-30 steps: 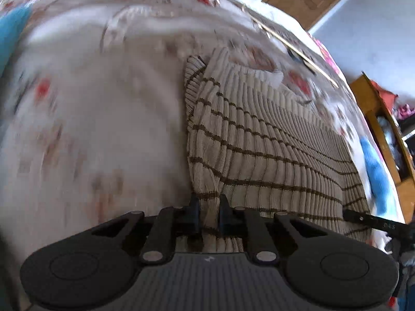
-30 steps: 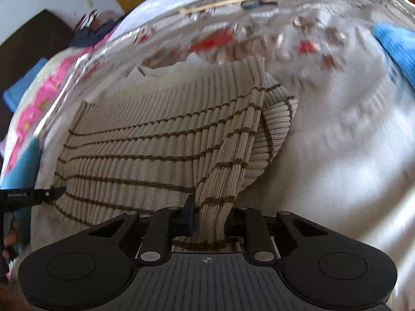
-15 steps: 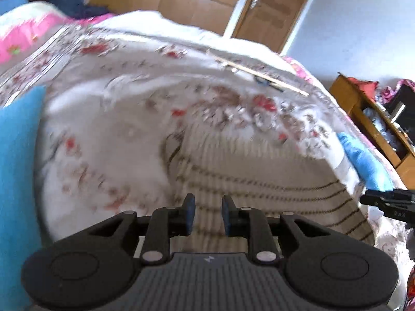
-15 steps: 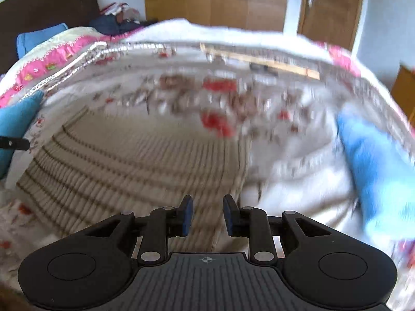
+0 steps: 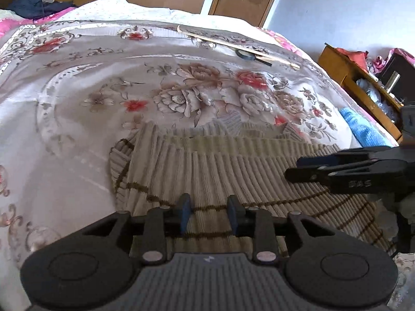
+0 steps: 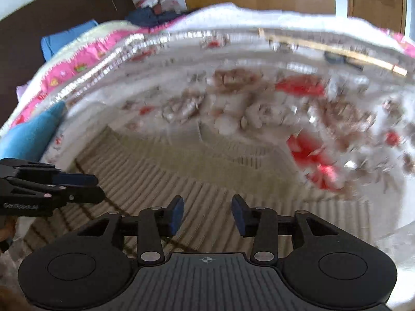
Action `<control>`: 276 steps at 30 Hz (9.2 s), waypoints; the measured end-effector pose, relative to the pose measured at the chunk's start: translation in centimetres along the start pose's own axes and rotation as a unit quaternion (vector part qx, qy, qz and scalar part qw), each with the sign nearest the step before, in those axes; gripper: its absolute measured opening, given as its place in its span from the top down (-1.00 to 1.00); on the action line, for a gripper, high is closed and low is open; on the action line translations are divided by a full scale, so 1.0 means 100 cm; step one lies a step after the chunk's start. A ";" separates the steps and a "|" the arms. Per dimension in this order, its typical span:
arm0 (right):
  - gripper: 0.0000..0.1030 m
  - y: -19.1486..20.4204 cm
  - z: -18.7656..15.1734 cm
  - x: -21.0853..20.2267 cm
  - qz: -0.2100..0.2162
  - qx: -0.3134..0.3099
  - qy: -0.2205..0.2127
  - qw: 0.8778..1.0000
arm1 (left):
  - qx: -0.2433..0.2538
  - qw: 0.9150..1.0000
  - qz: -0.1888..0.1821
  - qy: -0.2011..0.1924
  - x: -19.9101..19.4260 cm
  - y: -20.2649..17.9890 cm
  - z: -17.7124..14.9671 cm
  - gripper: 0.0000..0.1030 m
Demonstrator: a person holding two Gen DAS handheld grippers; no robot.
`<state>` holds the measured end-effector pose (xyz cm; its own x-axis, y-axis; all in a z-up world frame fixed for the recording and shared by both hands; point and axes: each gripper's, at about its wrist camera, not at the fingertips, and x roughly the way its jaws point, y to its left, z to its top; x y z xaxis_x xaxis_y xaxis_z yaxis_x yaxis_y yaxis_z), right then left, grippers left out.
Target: Fold small clothes
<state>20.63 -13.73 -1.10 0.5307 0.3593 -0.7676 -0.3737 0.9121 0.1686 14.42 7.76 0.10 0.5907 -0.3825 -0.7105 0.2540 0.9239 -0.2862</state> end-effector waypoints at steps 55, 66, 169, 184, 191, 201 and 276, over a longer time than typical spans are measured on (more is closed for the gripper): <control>0.65 -0.037 -0.108 -0.116 -0.070 0.196 -0.144 0.967 | 0.002 0.992 0.081 -0.097 -0.026 -0.023 -0.049 0.18; 0.63 -0.059 -0.150 -0.129 -0.082 0.268 -0.162 0.946 | 0.028 0.989 0.113 -0.096 -0.038 -0.037 -0.069 0.09; 0.66 -0.129 -0.158 -0.079 0.147 0.384 -0.102 0.906 | 0.139 0.976 0.109 -0.130 -0.008 -0.134 -0.073 -0.05; 0.66 -0.030 -0.068 -0.130 0.085 0.309 -0.109 0.941 | 0.147 0.984 0.083 -0.063 -0.020 -0.100 -0.087 -0.05; 0.67 0.061 -0.008 -0.103 0.075 0.208 -0.078 0.972 | 0.058 0.997 0.023 -0.053 -0.047 -0.070 -0.077 -0.05; 0.67 0.167 0.016 -0.016 0.044 0.081 0.011 0.996 | -0.043 0.996 0.007 -0.073 -0.093 -0.009 -0.094 -0.05; 0.43 0.139 0.014 -0.026 0.127 0.109 -0.098 0.981 | -0.119 0.986 0.118 -0.017 -0.098 0.011 -0.096 0.36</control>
<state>15.16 -1.75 4.13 0.5855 0.5916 -0.5543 -0.3519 0.8014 0.4836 1.56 12.65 0.55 0.6376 -0.1527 -0.7551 -0.0782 0.9623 -0.2606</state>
